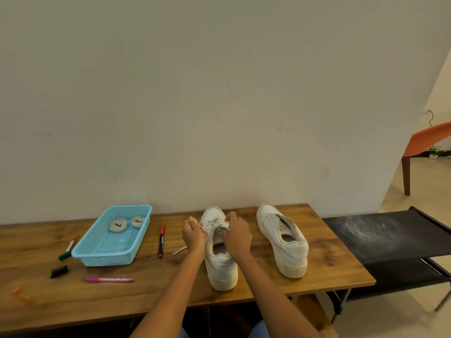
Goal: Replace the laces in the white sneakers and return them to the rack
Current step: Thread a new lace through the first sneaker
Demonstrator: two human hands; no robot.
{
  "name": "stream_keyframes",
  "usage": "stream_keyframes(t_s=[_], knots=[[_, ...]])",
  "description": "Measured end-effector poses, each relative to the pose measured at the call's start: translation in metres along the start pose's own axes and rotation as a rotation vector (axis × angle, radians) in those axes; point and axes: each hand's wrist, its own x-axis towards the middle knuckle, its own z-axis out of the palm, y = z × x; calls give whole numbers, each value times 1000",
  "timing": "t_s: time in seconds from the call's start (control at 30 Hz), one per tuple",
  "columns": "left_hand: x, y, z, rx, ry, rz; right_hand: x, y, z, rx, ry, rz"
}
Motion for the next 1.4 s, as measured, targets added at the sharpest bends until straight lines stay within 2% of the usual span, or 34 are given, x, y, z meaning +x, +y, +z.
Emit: stream_keyframes(t_s=[0.1, 0.2, 0.33, 0.47, 0.57, 0.7, 0.9, 1.0, 1.07, 1.2, 1.33, 1.4], knots=[[3, -12, -2, 181, -28, 36, 5, 2, 1, -29, -66, -131], [7, -9, -7, 307, -69, 75, 9, 1, 1, -101, -106, -186], [19, -8, -18, 697, -343, 79, 10, -3, 0, -136, -103, -212], [17, -4, -28, 774, -456, 95, 9, -4, -2, -155, -93, -193], [15, 1, -28, 841, -479, 110, 8, -4, -2, -139, -90, -181], [9, 3, -22, 961, -487, 131, 3, -3, -2, -56, -34, -66], [1, 1, -13, 1128, -428, 101, -2, -8, -5, -65, 21, -13], [-2, -2, -7, 1095, -299, 54, -5, -8, -5, -43, 40, 17], [-3, 0, -4, 1043, -218, 126, -4, -7, -4, -32, 45, 31], [2, 6, -2, 1004, -356, 244, -2, -7, -3, -41, 54, 31], [7, 11, -7, 1075, -491, 195, -2, -6, -1, -34, 62, 34], [9, 15, -11, 999, -488, 191, -3, -5, -1, -42, 50, 35]])
